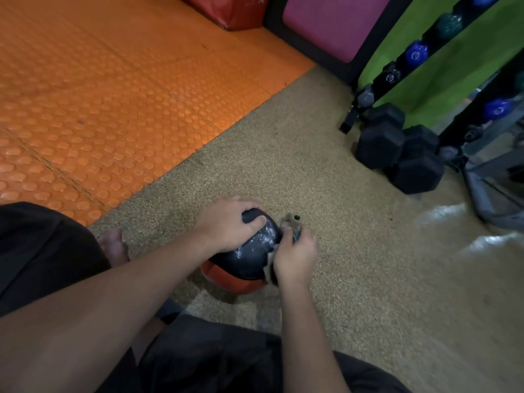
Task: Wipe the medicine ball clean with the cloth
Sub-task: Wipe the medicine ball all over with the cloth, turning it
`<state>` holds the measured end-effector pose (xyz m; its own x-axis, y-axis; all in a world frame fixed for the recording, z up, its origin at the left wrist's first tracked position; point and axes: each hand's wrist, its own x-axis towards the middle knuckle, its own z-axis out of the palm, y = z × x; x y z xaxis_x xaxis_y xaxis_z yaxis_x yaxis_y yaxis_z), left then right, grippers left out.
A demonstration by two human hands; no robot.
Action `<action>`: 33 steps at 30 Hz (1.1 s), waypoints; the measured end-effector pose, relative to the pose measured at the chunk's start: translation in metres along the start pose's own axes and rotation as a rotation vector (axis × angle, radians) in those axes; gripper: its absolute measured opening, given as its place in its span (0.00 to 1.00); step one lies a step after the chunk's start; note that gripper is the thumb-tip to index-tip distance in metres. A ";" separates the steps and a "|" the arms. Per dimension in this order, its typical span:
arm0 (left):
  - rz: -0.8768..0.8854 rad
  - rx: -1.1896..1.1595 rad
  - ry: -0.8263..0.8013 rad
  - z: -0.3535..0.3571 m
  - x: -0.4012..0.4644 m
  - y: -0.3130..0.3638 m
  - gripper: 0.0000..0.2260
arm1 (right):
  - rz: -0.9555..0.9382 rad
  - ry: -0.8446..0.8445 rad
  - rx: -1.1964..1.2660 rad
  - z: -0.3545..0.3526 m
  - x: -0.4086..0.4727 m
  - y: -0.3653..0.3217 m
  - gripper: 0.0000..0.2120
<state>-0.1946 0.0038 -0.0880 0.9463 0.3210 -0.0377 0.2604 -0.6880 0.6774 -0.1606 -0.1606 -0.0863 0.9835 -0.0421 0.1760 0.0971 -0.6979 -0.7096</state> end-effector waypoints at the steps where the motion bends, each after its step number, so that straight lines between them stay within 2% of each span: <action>1: 0.000 -0.004 0.004 0.000 0.000 0.000 0.30 | 0.029 -0.001 0.007 0.001 0.001 0.001 0.14; 2: -0.009 -0.016 0.009 -0.001 0.003 0.000 0.29 | 0.016 0.024 0.002 0.001 -0.011 -0.002 0.13; 4: -0.044 -0.050 0.004 -0.003 0.009 -0.004 0.27 | -0.126 0.048 0.021 -0.006 -0.060 -0.010 0.10; 6: -0.079 -0.082 -0.015 -0.005 0.014 -0.008 0.26 | -0.244 -0.012 0.088 -0.017 -0.107 -0.013 0.13; 8: -0.073 -0.073 -0.010 -0.004 0.013 -0.007 0.27 | -0.306 -0.037 0.137 -0.018 -0.100 -0.011 0.17; 10: -0.027 -0.029 0.005 -0.003 0.007 -0.003 0.27 | -0.256 0.014 0.124 -0.009 -0.059 -0.009 0.14; 12: 0.028 0.010 -0.008 -0.002 0.001 0.001 0.26 | -0.081 0.059 0.125 -0.003 -0.018 -0.005 0.10; 14: 0.030 0.012 -0.038 -0.002 -0.001 0.002 0.27 | -0.003 0.090 0.155 -0.001 -0.013 -0.002 0.14; 16: -0.006 -0.015 -0.046 -0.005 0.005 0.001 0.27 | -0.090 0.107 0.157 -0.005 -0.047 -0.008 0.12; 19: -0.073 -0.069 -0.049 -0.009 0.015 -0.002 0.25 | -0.306 0.014 0.161 -0.012 -0.104 -0.008 0.16; 21: -0.092 -0.079 -0.038 -0.008 0.014 -0.004 0.28 | -0.380 0.011 0.135 -0.011 -0.101 -0.007 0.17; 23: -0.067 -0.043 -0.014 -0.006 0.009 -0.003 0.32 | -0.347 0.089 0.077 -0.004 -0.068 -0.011 0.14; 25: -0.009 0.011 -0.017 -0.002 0.004 0.001 0.33 | -0.163 0.122 0.021 -0.001 -0.028 -0.013 0.10; 27: -0.014 0.013 -0.017 -0.001 0.003 0.003 0.32 | -0.032 0.103 0.014 0.002 -0.008 -0.011 0.16; 28: -0.038 -0.006 -0.012 -0.002 0.005 0.003 0.30 | -0.035 0.104 -0.001 0.002 -0.012 -0.012 0.18; 31: -0.081 -0.066 -0.018 -0.007 0.012 -0.001 0.25 | -0.233 0.072 0.003 -0.005 -0.063 -0.015 0.19; 33: -0.091 -0.093 -0.035 -0.009 0.013 -0.004 0.25 | -0.296 0.016 0.040 -0.010 -0.086 -0.009 0.22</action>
<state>-0.1850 0.0161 -0.0848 0.9261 0.3554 -0.1268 0.3282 -0.5929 0.7354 -0.2475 -0.1577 -0.0886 0.9089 0.1473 0.3901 0.3856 -0.6528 -0.6520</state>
